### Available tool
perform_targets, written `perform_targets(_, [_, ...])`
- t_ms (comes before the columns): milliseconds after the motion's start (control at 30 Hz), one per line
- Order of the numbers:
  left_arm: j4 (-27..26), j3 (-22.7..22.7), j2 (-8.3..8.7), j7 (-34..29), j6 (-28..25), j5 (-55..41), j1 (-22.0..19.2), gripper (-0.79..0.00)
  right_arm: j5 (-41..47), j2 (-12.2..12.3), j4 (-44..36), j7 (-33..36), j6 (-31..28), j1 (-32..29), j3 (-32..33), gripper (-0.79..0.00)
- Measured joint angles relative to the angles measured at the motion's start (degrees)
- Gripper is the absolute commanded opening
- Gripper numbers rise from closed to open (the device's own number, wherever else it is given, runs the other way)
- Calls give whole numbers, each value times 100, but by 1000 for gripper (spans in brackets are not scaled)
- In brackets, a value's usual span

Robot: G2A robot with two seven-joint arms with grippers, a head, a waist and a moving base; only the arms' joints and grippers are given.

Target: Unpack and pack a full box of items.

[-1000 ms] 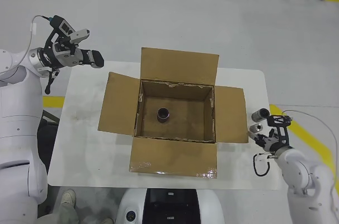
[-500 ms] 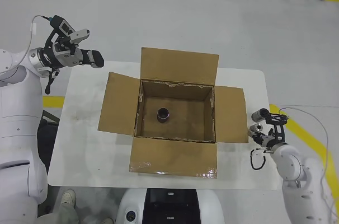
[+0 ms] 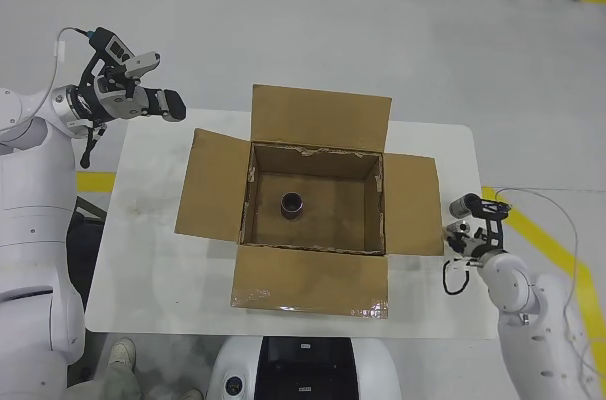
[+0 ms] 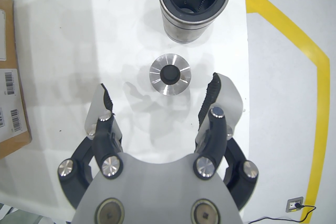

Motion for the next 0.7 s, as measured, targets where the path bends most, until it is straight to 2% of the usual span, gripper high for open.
perform_targets(33, [0, 0, 0, 0, 0, 0, 0, 0, 5, 0, 24, -18, 11, 20, -13, -139])
perform_targets(100, [0, 0, 0, 0, 0, 0, 0, 0, 5, -1, 90, -54, 36, 80, -48, -228])
perform_targets(167, [0, 0, 0, 0, 0, 0, 0, 0, 1, -2, 143, -73, 57, 138, -84, -400])
perform_targets(533, [0, 0, 0, 0, 0, 0, 0, 0, -16, 4, 293, -90, 160, 302, -206, -453])
perform_targets(633, [0, 0, 0, 0, 0, 0, 0, 0, -37, 9, 262, -92, 182, 259, -214, -526])
perform_targets(700, [0, 0, 0, 0, 0, 0, 0, 0, -50, 15, 217, -94, 192, 209, -203, -616])
